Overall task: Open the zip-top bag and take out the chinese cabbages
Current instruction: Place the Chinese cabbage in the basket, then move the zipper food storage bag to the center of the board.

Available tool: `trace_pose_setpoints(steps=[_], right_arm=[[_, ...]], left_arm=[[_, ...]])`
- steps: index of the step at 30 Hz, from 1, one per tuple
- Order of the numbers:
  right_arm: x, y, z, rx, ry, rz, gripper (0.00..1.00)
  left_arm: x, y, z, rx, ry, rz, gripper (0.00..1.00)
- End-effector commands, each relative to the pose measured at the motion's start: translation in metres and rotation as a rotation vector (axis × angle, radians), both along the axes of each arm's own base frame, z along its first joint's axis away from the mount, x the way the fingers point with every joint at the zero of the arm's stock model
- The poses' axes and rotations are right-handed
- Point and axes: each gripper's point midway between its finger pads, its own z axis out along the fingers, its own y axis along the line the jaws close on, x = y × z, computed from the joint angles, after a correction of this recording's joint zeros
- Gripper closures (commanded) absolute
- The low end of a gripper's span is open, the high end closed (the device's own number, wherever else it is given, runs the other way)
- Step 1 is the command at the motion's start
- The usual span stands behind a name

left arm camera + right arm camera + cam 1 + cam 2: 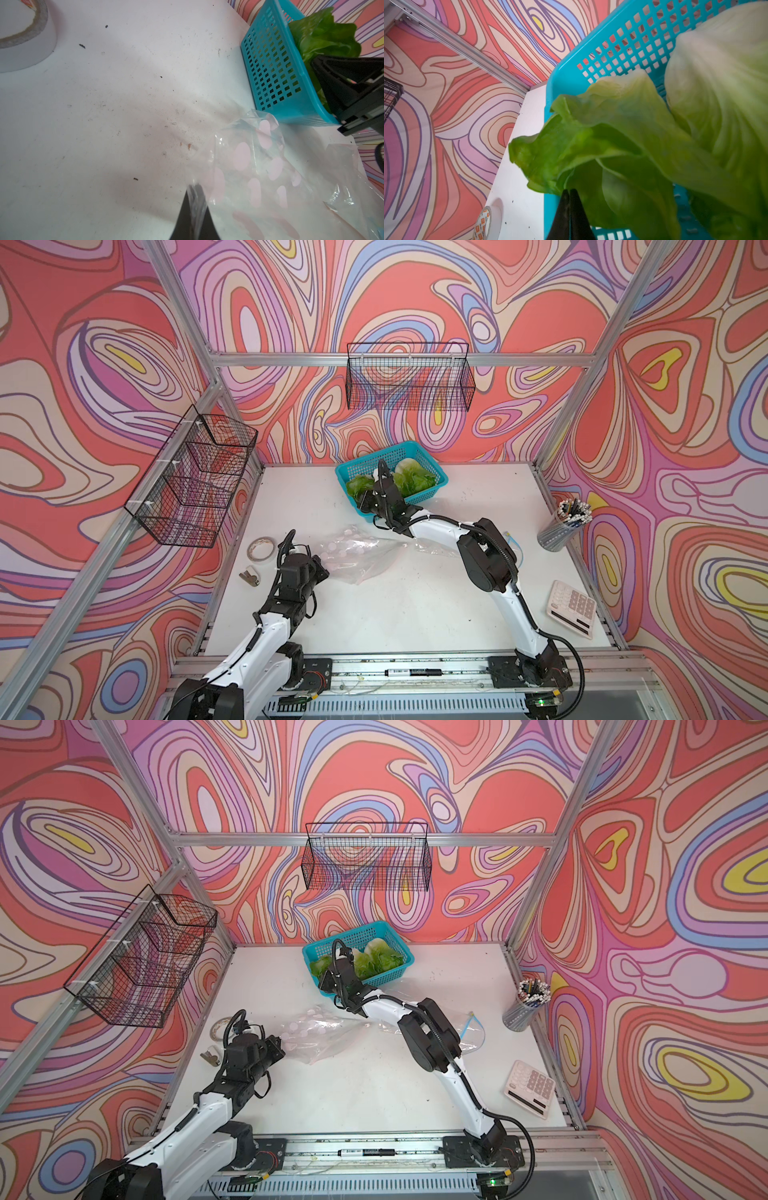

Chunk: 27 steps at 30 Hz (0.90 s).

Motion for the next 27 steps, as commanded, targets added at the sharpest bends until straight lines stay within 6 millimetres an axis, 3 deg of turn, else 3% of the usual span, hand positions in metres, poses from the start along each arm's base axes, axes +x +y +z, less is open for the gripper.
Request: trace_pose_setpoints(steps=[1, 4, 9, 14, 17, 23, 27], right_arm=[[0.009, -0.006, -0.028, -0.024, 0.048, -0.012, 1.00], [0.007, -0.009, -0.023, -0.007, 0.055, -0.020, 1.00], [-0.004, -0.022, 0.012, 0.039, 0.018, -0.038, 0.92], [-0.016, -0.037, 0.063, 0.067, -0.060, -0.046, 0.73], [-0.027, -0.048, 0.081, 0.060, -0.102, -0.045, 0.60], [-0.049, -0.077, 0.101, -0.053, -0.224, -0.043, 0.42], [-0.063, -0.095, 0.108, -0.144, -0.295, -0.032, 0.38]], left_arm=[[0.002, 0.001, 0.006, 0.010, -0.018, -0.003, 1.00], [0.001, 0.003, 0.006, 0.019, -0.017, 0.001, 1.00], [0.001, 0.008, 0.008, 0.042, -0.023, 0.019, 1.00], [0.004, 0.011, 0.013, 0.062, -0.034, 0.029, 1.00], [0.007, 0.011, 0.017, 0.074, -0.041, 0.027, 1.00], [0.021, 0.003, 0.033, 0.120, -0.136, -0.047, 1.00], [0.033, -0.009, 0.038, 0.117, -0.199, -0.109, 1.00]])
